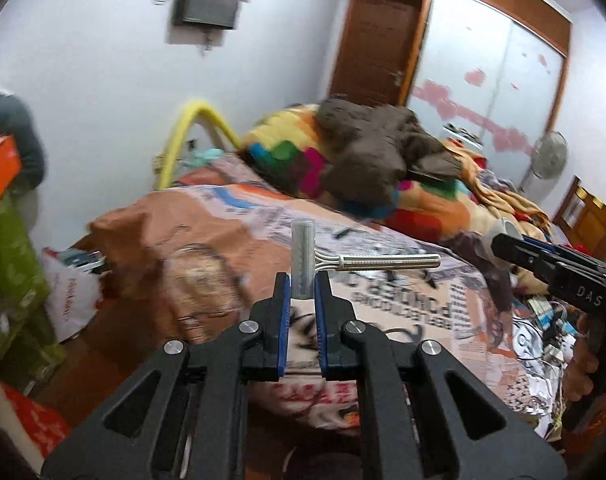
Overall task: Collect trash
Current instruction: 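Carry the razor and tape roll with both tools over the white bin, then open the right tool over the bin while the left tool releases the razor, then move both open tools back to the items on the bed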
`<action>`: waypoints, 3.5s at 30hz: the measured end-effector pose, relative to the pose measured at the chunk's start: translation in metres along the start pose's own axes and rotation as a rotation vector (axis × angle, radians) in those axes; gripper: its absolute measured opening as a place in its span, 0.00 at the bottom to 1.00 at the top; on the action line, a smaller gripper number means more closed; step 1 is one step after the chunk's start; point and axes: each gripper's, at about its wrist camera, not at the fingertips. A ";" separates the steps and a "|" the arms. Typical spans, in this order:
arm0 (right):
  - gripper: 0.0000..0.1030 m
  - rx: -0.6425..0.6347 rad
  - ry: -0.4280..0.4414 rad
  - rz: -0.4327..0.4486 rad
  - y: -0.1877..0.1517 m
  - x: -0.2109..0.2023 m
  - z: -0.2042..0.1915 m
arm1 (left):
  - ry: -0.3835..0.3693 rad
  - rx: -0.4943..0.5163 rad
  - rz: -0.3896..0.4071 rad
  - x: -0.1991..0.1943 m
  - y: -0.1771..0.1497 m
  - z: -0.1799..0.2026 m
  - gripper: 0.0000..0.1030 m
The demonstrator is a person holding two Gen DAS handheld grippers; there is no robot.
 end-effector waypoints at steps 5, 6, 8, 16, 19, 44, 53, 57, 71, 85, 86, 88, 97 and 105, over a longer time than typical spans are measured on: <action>0.35 -0.068 0.080 -0.014 0.003 0.018 -0.056 | 0.100 -0.061 0.018 -0.033 -0.015 -0.065 0.10; 0.35 -0.083 0.098 -0.020 0.003 0.024 -0.068 | 0.119 -0.068 0.021 -0.037 -0.020 -0.074 0.10; 0.35 -0.107 0.129 -0.033 0.002 0.032 -0.089 | 0.162 -0.092 0.022 -0.048 -0.029 -0.100 0.10; 0.35 -0.202 0.255 -0.127 -0.018 0.078 -0.174 | 0.287 -0.194 -0.004 -0.069 -0.072 -0.184 0.10; 0.35 -0.223 0.292 -0.171 -0.030 0.092 -0.199 | 0.333 -0.229 -0.026 -0.069 -0.090 -0.211 0.10; 0.35 -0.291 0.309 -0.706 -0.194 0.284 -0.286 | 0.520 -0.488 -0.480 0.049 -0.285 -0.340 0.10; 0.35 -0.193 0.312 -0.941 -0.239 0.350 -0.276 | 0.529 -0.542 -0.650 0.102 -0.339 -0.355 0.10; 0.35 -0.199 0.331 -0.963 -0.245 0.354 -0.278 | 0.534 -0.553 -0.707 0.124 -0.356 -0.358 0.10; 0.60 -0.230 0.334 -0.951 -0.246 0.355 -0.282 | 0.463 -0.609 -0.773 0.157 -0.375 -0.349 0.10; 0.60 -0.215 0.253 -0.862 -0.228 0.344 -0.270 | 0.383 -0.544 -0.723 0.143 -0.342 -0.327 0.30; 0.60 -0.219 0.251 -0.850 -0.226 0.341 -0.270 | 0.383 -0.527 -0.713 0.138 -0.337 -0.324 0.30; 0.60 -0.227 0.250 -0.818 -0.220 0.332 -0.271 | 0.382 -0.508 -0.695 0.129 -0.328 -0.321 0.31; 0.60 -0.289 0.269 -0.657 -0.189 0.280 -0.271 | 0.386 -0.441 -0.555 0.074 -0.278 -0.305 0.31; 0.60 -0.288 0.285 -0.498 -0.150 0.217 -0.252 | 0.400 -0.362 -0.384 0.018 -0.216 -0.274 0.31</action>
Point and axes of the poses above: each gripper's, at about its wrist camera, not at the fingertips, and x roughly the way its jaws point, z to its right, y to its top, and after that the axes turned 4 degrees about y, right-handed
